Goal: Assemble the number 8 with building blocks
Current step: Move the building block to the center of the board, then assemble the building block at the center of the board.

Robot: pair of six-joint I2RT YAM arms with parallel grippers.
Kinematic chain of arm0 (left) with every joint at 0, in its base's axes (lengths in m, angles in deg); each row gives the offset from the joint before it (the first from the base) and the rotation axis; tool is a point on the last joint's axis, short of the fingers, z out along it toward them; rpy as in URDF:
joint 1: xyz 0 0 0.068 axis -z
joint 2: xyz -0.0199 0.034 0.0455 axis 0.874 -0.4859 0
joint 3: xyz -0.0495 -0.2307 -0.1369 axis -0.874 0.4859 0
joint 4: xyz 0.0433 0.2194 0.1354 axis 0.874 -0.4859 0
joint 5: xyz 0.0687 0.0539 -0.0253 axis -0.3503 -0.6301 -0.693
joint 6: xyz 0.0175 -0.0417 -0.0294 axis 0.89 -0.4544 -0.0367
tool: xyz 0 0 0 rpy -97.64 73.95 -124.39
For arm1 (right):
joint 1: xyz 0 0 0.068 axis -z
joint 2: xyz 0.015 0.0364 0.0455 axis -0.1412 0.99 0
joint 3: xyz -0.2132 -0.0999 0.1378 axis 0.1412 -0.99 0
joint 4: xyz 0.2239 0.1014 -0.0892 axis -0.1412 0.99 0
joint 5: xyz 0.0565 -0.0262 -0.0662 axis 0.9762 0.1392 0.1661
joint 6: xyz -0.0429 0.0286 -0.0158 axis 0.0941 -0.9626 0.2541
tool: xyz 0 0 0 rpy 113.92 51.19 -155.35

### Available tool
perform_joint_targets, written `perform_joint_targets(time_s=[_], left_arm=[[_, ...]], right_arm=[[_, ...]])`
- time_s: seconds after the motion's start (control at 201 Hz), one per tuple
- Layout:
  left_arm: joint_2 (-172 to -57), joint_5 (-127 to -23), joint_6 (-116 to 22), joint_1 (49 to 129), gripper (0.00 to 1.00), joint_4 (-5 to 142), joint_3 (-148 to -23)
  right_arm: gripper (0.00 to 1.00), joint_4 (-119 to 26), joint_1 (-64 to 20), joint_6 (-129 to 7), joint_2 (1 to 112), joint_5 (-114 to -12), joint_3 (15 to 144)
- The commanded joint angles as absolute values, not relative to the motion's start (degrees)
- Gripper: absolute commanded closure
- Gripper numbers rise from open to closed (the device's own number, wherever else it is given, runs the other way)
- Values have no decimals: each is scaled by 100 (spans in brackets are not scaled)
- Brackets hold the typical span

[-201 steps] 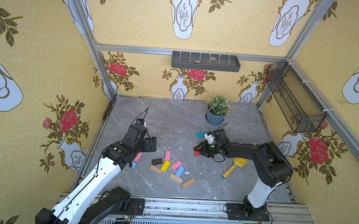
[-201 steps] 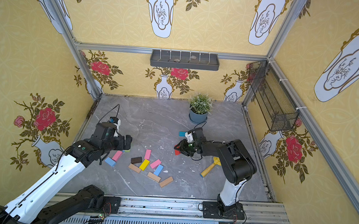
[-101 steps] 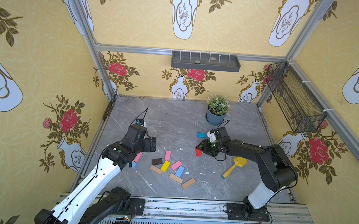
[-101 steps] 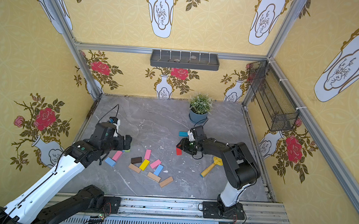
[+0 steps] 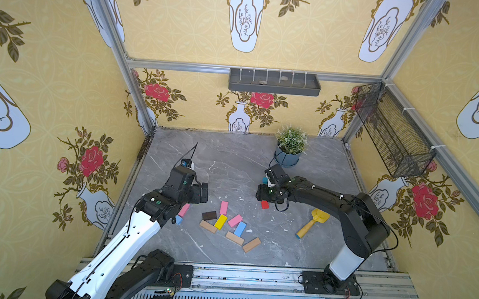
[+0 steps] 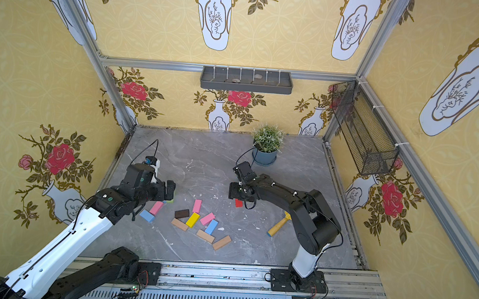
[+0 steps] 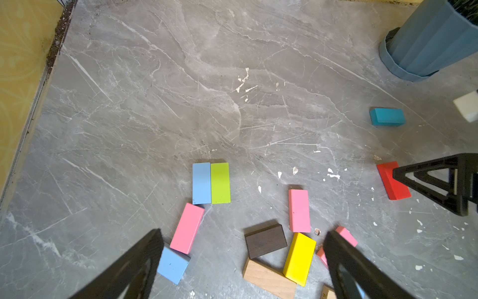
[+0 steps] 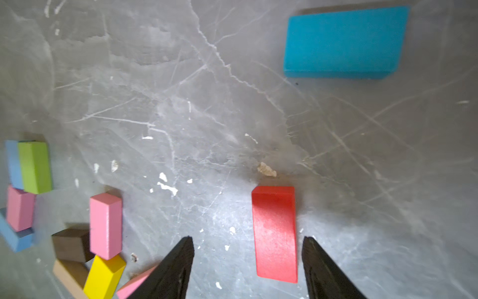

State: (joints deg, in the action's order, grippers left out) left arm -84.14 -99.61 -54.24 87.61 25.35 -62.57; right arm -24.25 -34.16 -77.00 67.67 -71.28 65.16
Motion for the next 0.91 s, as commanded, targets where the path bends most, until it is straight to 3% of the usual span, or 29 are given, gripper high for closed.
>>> perform_joint_targets(time_s=[0.0,0.901], left_arm=[[-8408,-10027,-5422,8756,0,2546,-6219],[-8423,-10035,-5427,8756,0,2537,-6225]], right_arm=[[32,-1852,-3524,-7774,6863,-7782,6672],[58,-1484,-3786,-7739,7618,-8210,7147]])
